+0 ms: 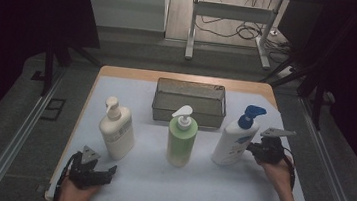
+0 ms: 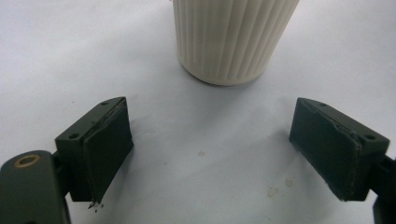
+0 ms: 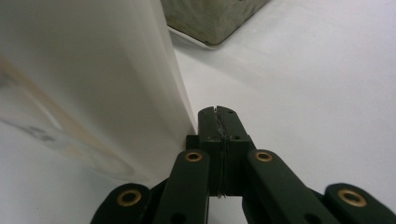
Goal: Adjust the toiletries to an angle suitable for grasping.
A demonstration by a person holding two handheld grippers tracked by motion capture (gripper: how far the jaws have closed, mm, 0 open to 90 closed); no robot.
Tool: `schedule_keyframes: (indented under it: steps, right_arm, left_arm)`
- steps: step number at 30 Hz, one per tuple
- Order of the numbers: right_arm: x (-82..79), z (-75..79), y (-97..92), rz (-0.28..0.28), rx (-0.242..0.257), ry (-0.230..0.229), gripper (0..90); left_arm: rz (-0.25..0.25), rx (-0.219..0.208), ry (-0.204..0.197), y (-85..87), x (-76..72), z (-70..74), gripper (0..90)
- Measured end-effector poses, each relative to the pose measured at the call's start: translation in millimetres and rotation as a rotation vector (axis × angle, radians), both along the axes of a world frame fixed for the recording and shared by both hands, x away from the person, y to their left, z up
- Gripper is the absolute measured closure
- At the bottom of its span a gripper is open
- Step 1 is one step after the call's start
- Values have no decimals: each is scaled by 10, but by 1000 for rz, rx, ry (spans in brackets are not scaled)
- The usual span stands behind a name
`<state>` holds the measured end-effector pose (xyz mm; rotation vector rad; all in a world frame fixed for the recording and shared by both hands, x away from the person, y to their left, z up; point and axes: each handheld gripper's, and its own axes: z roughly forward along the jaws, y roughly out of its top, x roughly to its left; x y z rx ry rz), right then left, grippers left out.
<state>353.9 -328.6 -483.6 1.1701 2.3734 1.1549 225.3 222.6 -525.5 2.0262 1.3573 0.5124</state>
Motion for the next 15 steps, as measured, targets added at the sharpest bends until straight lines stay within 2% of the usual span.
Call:
schedule_keyframes:
  steps: [9,15]
  right_arm:
    - [-51,12,-23,15,5,3,890]
    - [10,20,-16,12,7,-5,871]
  left_arm:
    - [0,0,0,0,0,0,126]
    - [0,0,0,0,0,0,126]
